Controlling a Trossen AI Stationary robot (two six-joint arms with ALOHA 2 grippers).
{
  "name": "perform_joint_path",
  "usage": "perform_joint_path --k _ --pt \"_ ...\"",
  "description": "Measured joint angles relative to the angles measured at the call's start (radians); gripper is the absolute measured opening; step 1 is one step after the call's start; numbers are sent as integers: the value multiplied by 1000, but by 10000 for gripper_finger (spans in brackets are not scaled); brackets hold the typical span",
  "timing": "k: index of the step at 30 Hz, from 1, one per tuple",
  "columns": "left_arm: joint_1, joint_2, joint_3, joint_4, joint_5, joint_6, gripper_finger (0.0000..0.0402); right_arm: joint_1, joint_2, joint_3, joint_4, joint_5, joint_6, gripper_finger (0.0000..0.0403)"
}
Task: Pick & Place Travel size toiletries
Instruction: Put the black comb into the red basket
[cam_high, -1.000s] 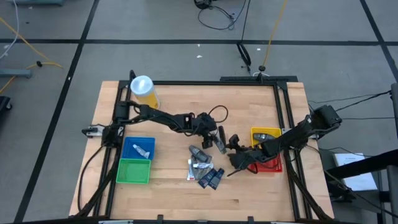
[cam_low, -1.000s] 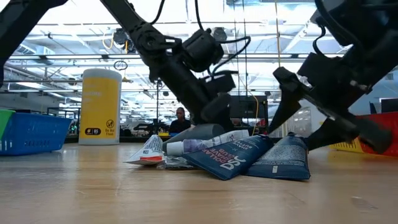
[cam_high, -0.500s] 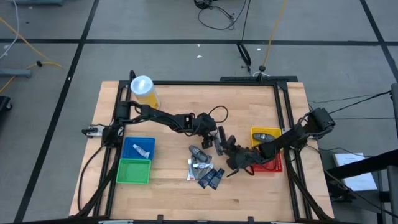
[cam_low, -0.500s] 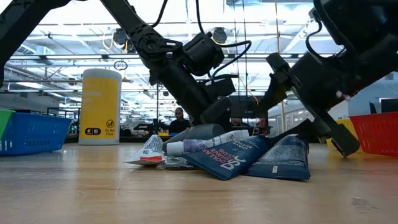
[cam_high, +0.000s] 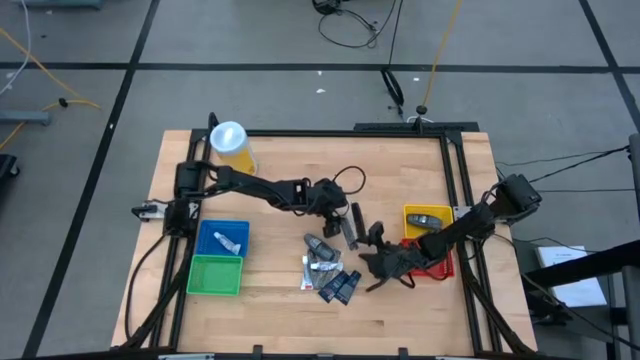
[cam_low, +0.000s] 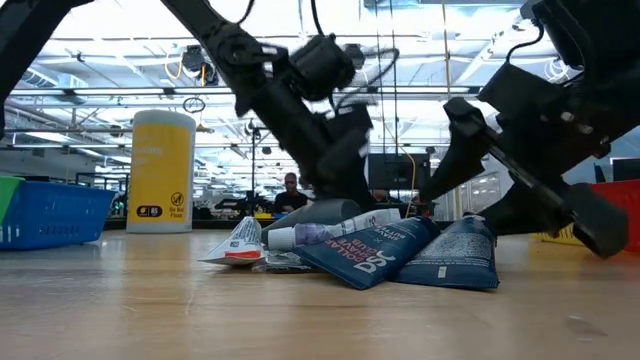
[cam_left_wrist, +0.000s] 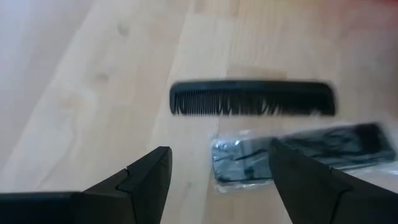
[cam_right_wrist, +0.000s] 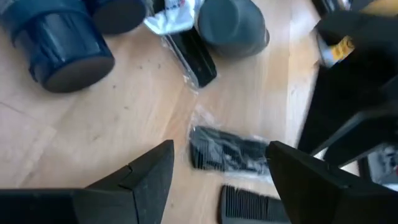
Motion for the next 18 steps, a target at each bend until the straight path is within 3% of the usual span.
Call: perform_joint_path --k 5,12,18 --pt "-15 -47 0 -7 -5 5 266 -19 -102 8 -104 -6 103 242" --pt "-55 -80 1 -34 -64 31 266 -93 -223 10 -203 -210 287 232" --pt "-84 -87 1 -104 -165 38 266 -129 -210 10 -208 -284 393 226"
